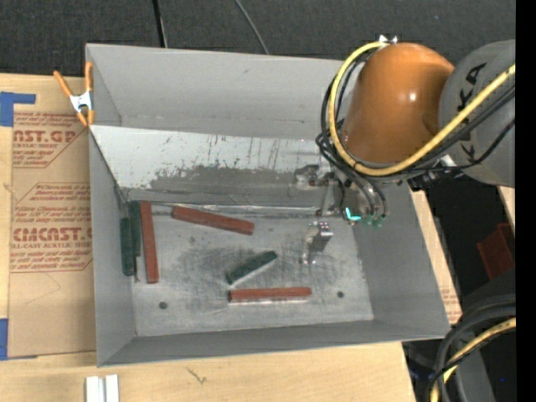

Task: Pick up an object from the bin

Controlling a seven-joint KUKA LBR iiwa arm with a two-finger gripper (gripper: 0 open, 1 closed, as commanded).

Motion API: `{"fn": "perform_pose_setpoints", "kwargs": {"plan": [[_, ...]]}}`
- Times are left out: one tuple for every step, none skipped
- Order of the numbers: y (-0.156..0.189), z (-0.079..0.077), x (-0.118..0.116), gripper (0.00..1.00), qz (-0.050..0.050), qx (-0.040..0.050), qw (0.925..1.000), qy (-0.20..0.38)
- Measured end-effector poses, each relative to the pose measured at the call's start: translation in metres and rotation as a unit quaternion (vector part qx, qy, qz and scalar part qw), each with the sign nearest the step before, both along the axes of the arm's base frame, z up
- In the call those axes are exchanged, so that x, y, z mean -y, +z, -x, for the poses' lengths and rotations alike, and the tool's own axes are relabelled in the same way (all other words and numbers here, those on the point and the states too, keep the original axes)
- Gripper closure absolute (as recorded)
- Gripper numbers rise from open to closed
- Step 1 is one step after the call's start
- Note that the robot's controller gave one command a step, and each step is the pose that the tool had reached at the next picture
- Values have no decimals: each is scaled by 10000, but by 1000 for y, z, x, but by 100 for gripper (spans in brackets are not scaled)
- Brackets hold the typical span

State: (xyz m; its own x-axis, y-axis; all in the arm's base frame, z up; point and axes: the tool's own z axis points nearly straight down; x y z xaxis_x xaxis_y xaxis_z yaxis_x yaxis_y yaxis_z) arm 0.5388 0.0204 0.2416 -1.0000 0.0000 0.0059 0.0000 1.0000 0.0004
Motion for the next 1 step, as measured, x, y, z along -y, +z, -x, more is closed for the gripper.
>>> {"fn": "perform_pose_setpoints", "kwargs": {"plan": [[4, -2, 0, 0, -1, 39, 10000, 1]]}}
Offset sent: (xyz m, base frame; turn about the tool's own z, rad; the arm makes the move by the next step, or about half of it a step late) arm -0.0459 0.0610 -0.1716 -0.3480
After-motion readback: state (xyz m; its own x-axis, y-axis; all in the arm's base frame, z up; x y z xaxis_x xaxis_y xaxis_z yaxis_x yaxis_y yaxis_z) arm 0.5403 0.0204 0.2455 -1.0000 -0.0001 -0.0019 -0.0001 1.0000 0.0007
